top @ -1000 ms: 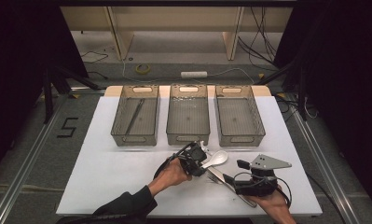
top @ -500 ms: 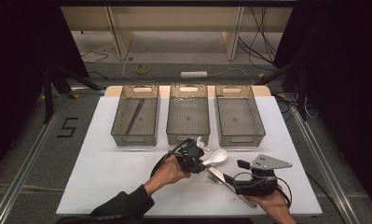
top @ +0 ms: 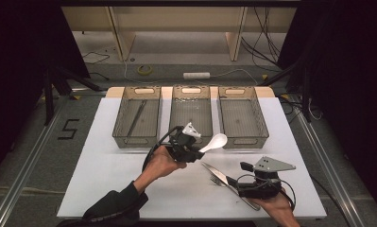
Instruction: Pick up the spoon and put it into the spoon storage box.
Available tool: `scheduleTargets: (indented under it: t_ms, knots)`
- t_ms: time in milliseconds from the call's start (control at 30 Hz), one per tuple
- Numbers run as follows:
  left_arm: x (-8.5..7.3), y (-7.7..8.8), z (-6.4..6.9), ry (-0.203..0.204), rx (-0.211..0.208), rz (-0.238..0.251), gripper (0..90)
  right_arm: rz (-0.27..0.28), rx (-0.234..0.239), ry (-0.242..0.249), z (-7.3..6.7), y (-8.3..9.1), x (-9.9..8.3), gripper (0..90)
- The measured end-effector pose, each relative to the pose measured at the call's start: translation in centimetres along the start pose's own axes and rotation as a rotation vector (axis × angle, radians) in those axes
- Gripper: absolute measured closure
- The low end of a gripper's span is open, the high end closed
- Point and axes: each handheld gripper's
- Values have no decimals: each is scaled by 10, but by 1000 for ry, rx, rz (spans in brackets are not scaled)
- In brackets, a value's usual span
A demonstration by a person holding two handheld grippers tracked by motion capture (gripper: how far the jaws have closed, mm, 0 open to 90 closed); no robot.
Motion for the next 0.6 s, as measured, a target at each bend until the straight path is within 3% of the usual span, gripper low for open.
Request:
scheduleTargets:
  t_ms: [333,600]
  knots:
    - [7,12,-47,115,77,69,743,1,2,-4,0,-1,0,259]
    - [15,17,-65,147,116,96,743,4,4,-4,0,-1,0,253]
Point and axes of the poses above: each handheld gripper's, and its own axes: y roughly backward along the jaws, x roughly out of its top, z roughly to its right, and after that the axes turned 2 degrees about -x, right-handed
